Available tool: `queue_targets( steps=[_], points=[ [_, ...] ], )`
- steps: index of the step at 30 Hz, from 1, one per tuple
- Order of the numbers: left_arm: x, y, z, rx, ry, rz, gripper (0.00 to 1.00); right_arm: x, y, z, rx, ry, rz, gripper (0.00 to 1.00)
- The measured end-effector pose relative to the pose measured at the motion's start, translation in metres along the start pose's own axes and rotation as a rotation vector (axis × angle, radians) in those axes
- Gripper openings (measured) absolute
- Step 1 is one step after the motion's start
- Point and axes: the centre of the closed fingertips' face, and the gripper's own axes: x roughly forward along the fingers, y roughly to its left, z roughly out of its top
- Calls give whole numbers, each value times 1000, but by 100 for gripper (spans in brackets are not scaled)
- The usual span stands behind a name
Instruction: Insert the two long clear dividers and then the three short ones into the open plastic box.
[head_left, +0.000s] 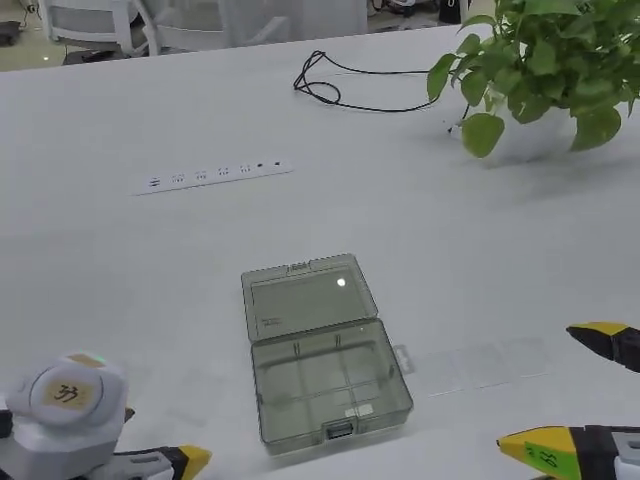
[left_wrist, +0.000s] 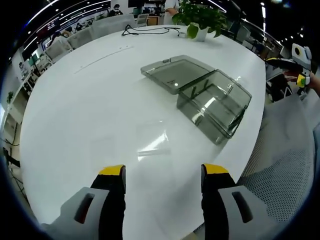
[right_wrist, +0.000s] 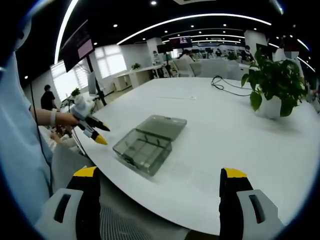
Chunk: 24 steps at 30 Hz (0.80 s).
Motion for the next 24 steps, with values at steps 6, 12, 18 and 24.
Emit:
queue_targets(
  steps=[6, 12, 18, 24],
  points=[
    [9, 3, 1, 1, 20, -2, 54, -2, -1, -4, 12, 2, -7, 100],
    [16, 2, 2, 14, 37, 0, 46, -2, 0, -5, 23, 2, -11, 100],
    [22, 3, -2, 8, 59, 3, 44, -3, 3, -6, 28, 4, -11, 100],
    [26, 1, -6, 6, 71, 3, 43, -5, 3, -7, 31, 8, -16, 100]
  ],
)
